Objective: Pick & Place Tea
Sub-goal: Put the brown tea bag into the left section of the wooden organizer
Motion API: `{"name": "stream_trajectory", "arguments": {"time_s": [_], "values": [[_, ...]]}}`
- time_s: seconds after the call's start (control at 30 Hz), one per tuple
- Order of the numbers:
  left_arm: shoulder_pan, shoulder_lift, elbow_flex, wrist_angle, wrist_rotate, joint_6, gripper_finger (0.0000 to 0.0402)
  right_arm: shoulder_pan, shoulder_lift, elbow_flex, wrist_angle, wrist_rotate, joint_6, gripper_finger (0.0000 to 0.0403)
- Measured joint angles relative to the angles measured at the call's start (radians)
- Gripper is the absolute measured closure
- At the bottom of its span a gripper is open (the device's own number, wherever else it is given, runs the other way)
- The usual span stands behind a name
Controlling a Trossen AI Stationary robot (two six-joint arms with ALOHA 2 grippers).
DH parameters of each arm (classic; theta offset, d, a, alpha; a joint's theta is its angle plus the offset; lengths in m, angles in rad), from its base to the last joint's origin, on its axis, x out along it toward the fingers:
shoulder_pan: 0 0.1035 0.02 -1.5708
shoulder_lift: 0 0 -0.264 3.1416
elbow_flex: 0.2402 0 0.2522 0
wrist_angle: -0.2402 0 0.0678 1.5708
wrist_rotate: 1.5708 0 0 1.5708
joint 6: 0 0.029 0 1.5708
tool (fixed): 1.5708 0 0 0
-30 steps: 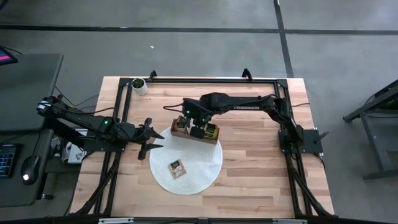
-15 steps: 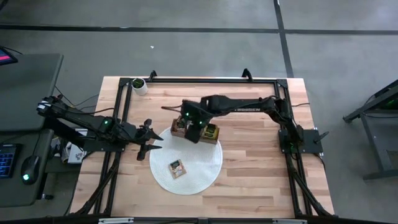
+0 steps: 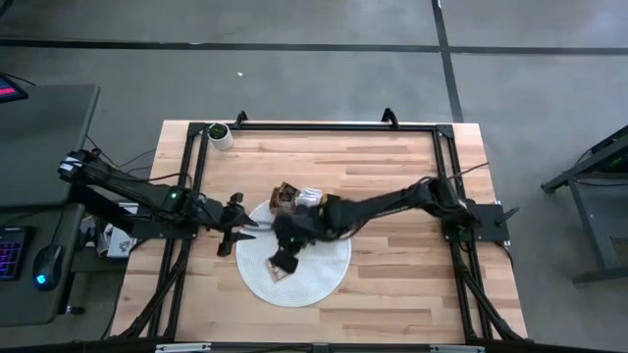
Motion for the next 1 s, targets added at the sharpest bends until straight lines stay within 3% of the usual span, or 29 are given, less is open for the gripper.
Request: {"name": "stream_trajectory", "arguments": {"time_s": [0.57,0.77,1.0], "values": [[-0.003,0.28,0.0,0.202,0.193,-0.089,0.0232,0.117,0.21,-0.001,0.151,0.021,0.215,0.0402],[-0.049,0.36,-0.001,0.28,0.198,-0.116,0.0232,0.131,0.212,-0.001,0.114,0.076,0.225,0.0402],[-0.1,0.455,-0.001,0.357,0.157,-0.168,0.0232,0.141,0.242,-0.001,0.096,0.062,0.241,0.0403]]}}
